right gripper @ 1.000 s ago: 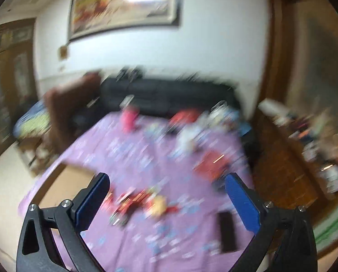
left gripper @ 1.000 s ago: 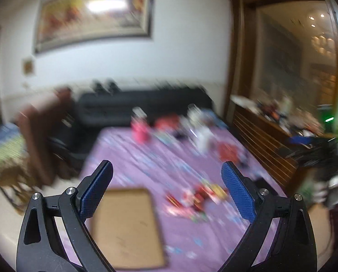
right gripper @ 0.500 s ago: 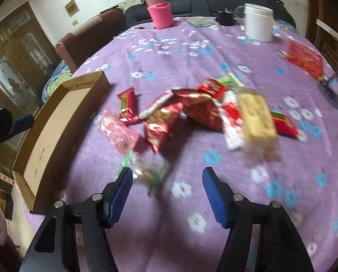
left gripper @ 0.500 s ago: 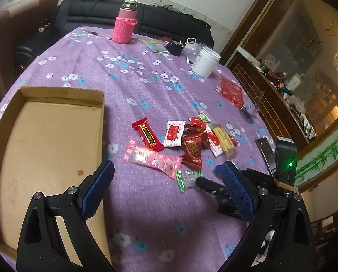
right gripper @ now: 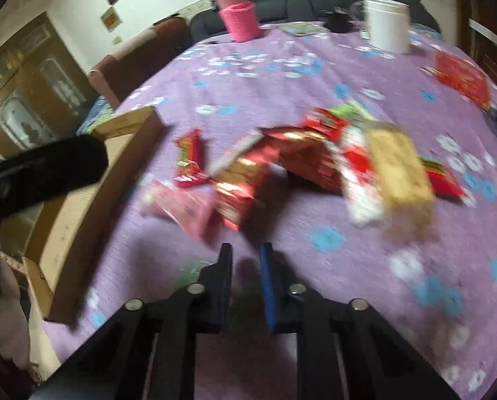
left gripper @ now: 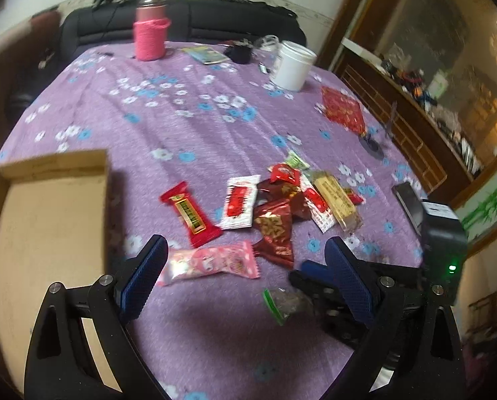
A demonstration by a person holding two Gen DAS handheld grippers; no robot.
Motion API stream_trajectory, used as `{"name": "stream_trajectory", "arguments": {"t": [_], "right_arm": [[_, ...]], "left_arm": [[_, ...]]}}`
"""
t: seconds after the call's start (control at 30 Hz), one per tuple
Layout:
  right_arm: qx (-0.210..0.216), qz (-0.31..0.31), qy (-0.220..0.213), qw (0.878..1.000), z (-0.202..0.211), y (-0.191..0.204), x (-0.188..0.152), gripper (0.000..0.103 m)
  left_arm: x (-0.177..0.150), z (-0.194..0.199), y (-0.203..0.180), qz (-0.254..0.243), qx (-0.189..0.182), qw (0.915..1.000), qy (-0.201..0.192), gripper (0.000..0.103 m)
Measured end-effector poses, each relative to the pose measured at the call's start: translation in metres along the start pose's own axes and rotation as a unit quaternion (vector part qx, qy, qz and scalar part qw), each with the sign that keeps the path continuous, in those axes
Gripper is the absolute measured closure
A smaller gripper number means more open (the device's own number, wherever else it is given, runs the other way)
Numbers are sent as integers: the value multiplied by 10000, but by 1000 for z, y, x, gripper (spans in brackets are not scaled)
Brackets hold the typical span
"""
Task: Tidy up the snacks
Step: 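Grasp the red-gold candy packet with the left gripper while right grasps the zip bag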
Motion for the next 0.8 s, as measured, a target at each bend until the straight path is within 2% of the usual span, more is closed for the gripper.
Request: {"name": "stream_trajectory", "arguments": {"t": [0.07, 0.13, 0.17, 0.33, 0.4, 0.43, 0.47, 0.57, 0.7, 0.77, 0.8], "right_arm": [[48, -162, -43, 9998, 11, -14, -7, 86], [22, -313, -94, 9995, 22, -29, -12, 86], [25, -361, -134, 9993, 26, -34, -12, 87], [336, -665, -295, 9968, 32, -48, -14, 85], [379, -636, -340, 9967, 33, -47, -13, 85], [385, -627, -350, 9967, 33, -47, -14, 85], [401, -630, -359, 9966, 34, -47, -15, 84], [471, -697, -372, 9958, 35, -49, -15, 84], [455, -669, -371, 9960, 35, -48, -15, 82], [434, -535, -347, 9970, 37, -42, -15, 73], [445, -450, -351, 9974, 39, -36, -14, 64]], "left_arm": [[-3, -13, -13, -293, 30, 9995, 61, 9], [-5, -26, -23, -530, 102, 9984, 150, 19], [-7, -37, -28, -649, 159, 9975, 243, 21], [-9, -79, -34, -884, 484, 9939, 455, 21], [-14, -91, -35, -984, 498, 9923, 569, 41], [-18, -95, -36, -1043, 480, 9913, 645, 70], [-21, -98, -37, -1094, 430, 9906, 695, 74], [-23, -94, -37, -1137, 392, 9910, 593, 74], [-16, -73, -24, -611, 49, 9972, 439, 74], [-10, -54, -16, -304, -151, 9991, 272, 74], [-7, -44, -12, -182, -218, 9994, 185, 74]]}}
Point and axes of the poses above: each gripper's, at about its wrist camera, not at the fingertips, and z roughly against the way its jaws point, y to its left, x to its top, the point moved 7 cm from there along -z, roughly the way its jaws point, and after that the axes turned 11 degrees about -y, right-handed, at the moved point
